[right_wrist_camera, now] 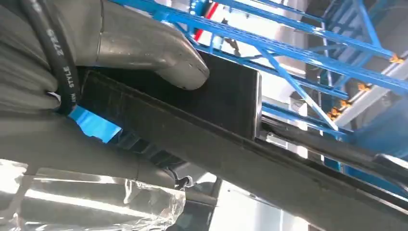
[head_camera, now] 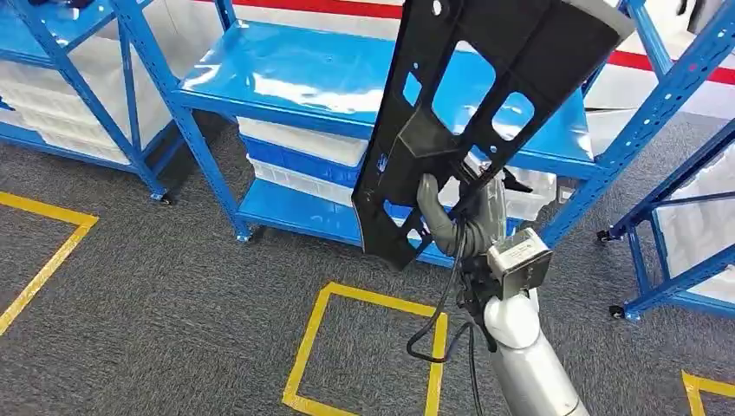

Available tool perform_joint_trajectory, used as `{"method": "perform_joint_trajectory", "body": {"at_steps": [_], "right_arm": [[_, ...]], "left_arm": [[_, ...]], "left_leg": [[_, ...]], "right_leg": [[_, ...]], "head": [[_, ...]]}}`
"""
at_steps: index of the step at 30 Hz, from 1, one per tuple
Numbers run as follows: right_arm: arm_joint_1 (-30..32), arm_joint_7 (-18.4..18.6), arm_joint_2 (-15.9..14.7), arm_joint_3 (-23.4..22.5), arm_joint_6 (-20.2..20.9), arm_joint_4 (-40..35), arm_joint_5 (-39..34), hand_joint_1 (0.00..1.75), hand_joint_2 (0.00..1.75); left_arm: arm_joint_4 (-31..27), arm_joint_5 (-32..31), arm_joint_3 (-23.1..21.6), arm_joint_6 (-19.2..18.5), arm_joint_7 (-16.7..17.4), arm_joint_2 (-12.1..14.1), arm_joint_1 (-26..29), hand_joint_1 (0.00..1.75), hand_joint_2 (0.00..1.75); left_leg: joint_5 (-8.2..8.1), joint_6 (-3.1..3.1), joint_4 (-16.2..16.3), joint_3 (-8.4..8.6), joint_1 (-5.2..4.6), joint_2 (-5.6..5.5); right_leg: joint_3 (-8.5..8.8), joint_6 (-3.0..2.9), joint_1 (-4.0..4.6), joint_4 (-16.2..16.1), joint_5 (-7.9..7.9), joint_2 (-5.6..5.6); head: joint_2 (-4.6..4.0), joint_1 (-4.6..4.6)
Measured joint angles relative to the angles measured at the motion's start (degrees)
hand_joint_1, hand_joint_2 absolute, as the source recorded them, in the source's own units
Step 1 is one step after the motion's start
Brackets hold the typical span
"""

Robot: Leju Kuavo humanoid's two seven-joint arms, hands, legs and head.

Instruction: Take the parts from the cabinet and place them on the table.

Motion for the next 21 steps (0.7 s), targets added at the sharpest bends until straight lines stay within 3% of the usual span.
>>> {"method": "perform_joint_trajectory", "body": {"at_steps": [1, 2, 3, 4, 5, 6, 7, 8, 9, 10, 11, 12, 13, 14, 15, 17, 18, 19, 21], "right_arm": [[0.2, 0.0, -0.1, 0.0, 0.0, 0.0, 0.3, 1.75, 1.75], [0.3, 0.0, -0.1, 0.0, 0.1, -0.1, 0.6, 1.75, 1.75], [0.3, 0.0, -0.1, 0.0, 0.1, -0.3, 0.9, 1.75, 1.75], [0.4, -0.1, 0.0, 0.0, 0.2, -0.6, 1.1, 1.75, 1.75], [0.5, -0.1, 0.0, 0.0, 0.2, -0.9, 1.4, 1.75, 1.75], [0.7, -0.1, 0.0, 0.0, 0.2, -1.0, 1.5, 1.75, 1.75], [0.8, -0.1, 0.0, 0.0, 0.2, -1.1, 1.6, 1.75, 1.75], [0.8, -0.1, 0.0, 0.0, 0.2, -1.1, 1.7, 1.75, 1.75], [0.8, -0.1, 0.2, 0.0, 0.2, -1.2, 1.8, 1.75, 1.75], [0.9, -0.1, 0.4, 0.0, 0.3, -1.4, 1.8, 1.75, 1.75], [0.9, -0.1, 0.5, 0.0, 0.6, -1.5, 1.9, 1.75, 1.75], [0.9, -0.1, 0.5, 0.0, 0.9, -1.4, 1.9, 1.75, 1.75], [0.9, -0.1, 0.5, 0.0, 1.2, -1.4, 1.9, 1.75, 1.75], [1.1, -0.1, 0.5, 0.0, 1.3, -1.4, 1.9, 1.75, 1.75], [1.1, -0.1, 0.5, 0.0, 1.4, -1.4, 1.9, 1.75, 1.75], [1.1, -0.1, 0.5, 0.0, 1.4, -1.4, 1.9, 1.75, 1.75], [1.0, -0.1, 0.5, 0.0, 1.4, -1.4, 1.9, 1.75, 1.75], [1.0, -0.1, 0.5, 0.0, 1.4, -1.4, 1.9, 1.75, 1.75], [1.1, -0.1, 0.5, 0.0, 1.7, -1.4, 1.9, 1.75, 1.75]], "left_arm": [[0.0, 0.0, 0.0, 0.0, 0.0, 0.0, 0.0, 0.0, 1.75], [0.0, 0.0, 0.0, -0.1, 0.0, 0.0, 0.0, 0.0, 1.75], [0.0, 0.0, 0.0, -0.1, 0.0, 0.0, -0.1, 0.0, 1.75], [0.0, 0.0, 0.0, -0.1, 0.1, 0.0, -0.2, 0.0, 1.75], [0.0, -0.1, 0.0, 0.0, 0.1, 0.0, -0.3, 0.0, 1.75], [-0.1, -0.1, 0.0, 0.0, 0.3, 0.1, -0.5, 0.0, 1.75], [-0.1, -0.1, 0.0, 0.0, 0.4, 0.2, -0.4, 0.0, 1.75], [-0.1, -0.1, 0.0, 0.0, 0.5, 0.5, -0.3, 0.0, 1.75], [-0.1, -0.2, 0.0, 0.0, 0.6, 0.4, -0.3, 0.0, 1.75], [-0.1, -0.3, 0.0, 0.0, 0.6, 0.4, -0.2, 0.0, 1.75], [-0.1, -0.3, 0.0, 0.0, 0.8, 0.4, -0.3, 0.0, 1.75], [-0.1, -0.3, 0.0, 0.1, 0.9, 0.4, -0.3, 0.0, 1.75], [-0.1, -0.3, 0.0, 0.2, 0.9, 0.4, -0.2, 0.0, 1.75], [-0.1, -0.2, 0.0, 0.2, 1.0, 0.4, -0.2, 0.0, 1.75], [-0.1, -0.1, 0.0, 0.3, 1.0, 0.4, -0.1, 0.0, 1.75], [-0.1, 0.0, 0.0, 0.4, 1.0, 0.5, -0.2, 0.0, 1.75], [-0.1, 0.0, 0.0, 0.4, 1.0, 0.6, -0.1, 0.0, 1.75], [-0.1, 0.0, 0.0, 0.4, 1.1, 0.8, -0.1, 0.0, 1.75], [-0.1, 0.0, 0.0, 0.4, 1.1, 0.8, -0.2, 0.0, 1.75]], "left_leg": [[0.64, -0.31, 0.1, -0.89, 0.01, -0.37], [1.11, -0.58, 0.3, -1.55, 0.02, -0.53], [1.45, -0.96, 0.7, -2.14, -0.07, -0.78], [1.71, -1.19, 1.3, -2.61, -0.4, -1.06], [2.33, -1.57, 1.5, -2.95, -0.49, -1.46], [2.69, -1.78, 1.1, -2.97, -0.44, -1.79], [2.87, -2.02, 0.9, -3.05, -0.26, -2.19], [2.88, -2.24, 1.3, -3.5, 0.06, -2.27], [0.48, -2.58, 2.9, -4.28, 0.14, -1.59], [-3.13, -2.97, 6.5, -5.73, 0.27, -1.11], [-6.25, -3.38, 11.5, -7.53, 0.43, -0.89], [-8.09, -3.74, 16.4, -9.22, 0.56, -0.74], [-8.77, -4.0, 20.1, -10.4, 0.69, -0.58], [-8.24, -4.15, 21.2, -10.38, 0.9, -0.45], [-6.72, -4.31, 19.6, -9.17, 1.08, -0.23], [-2.51, -4.06, 10.2, -3.82, 1.28, 0.84], [-1.41, -3.55, 5.8, -1.36, 1.19, 2.7], [-0.4, -3.08, 3.2, 0.27, 0.74, 3.92], [-1.15, -2.52, 2.9, -0.14, 0.51, 3.39]], "right_leg": [[2.59, 0.6, -0.03, -3.2, 1.78, 0.08], [5.81, 0.51, -0.18, -7.6, 2.04, 0.47], [10.16, -0.16, -0.27, -13.2, 0.54, 1.89], [13.23, -0.7, 0.04, -18.1, -1.2, 2.17], [12.7, -0.95, 0.14, -19.0, -2.11, 2.07], [12.48, -1.1, 0.16, -19.1, -2.05, 1.77], [12.45, -1.6, -0.1, -19.3, -1.87, 1.44], [12.4, -2.31, -1.17, -19.4, -1.34, 0.82], [12.42, -2.93, -0.89, -19.4, -0.93, 0.6], [12.13, -3.61, -0.86, -19.4, -0.52, 0.13], [11.82, -3.75, -0.77, -19.3, -0.22, -0.23], [11.61, -3.73, -0.74, -19.3, -0.14, -0.66], [11.51, -3.63, -0.73, -19.2, -0.08, -1.08], [11.55, -3.57, -0.75, -19.2, -0.06, -1.57], [11.6, -3.56, -0.78, -19.2, -0.08, -2.02], [11.94, -3.35, -0.8, -19.2, -0.25, -2.83], [12.03, -3.09, -0.61, -19.2, -0.4, -3.1], [11.6, -2.57, 0.23, -18.9, -0.71, -3.45], [11.79, -2.29, 0.46, -19.0, -0.69, -4.31]], "head": [[0.0, -0.02], [0.0, 0.0], [0.0, 0.02], [0.02, 0.0], [0.0, -0.09], [0.0, -0.28], [0.0, -0.13], [0.0, -0.17], [0.0, -0.24], [0.0, -0.53], [0.0, -0.5], [0.0, -0.55], [0.0, -0.55], [0.0, -0.53], [0.0, -0.55], [0.0, -0.52], [0.0, -0.63], [0.0, -0.79], [0.0, -0.68]]}}
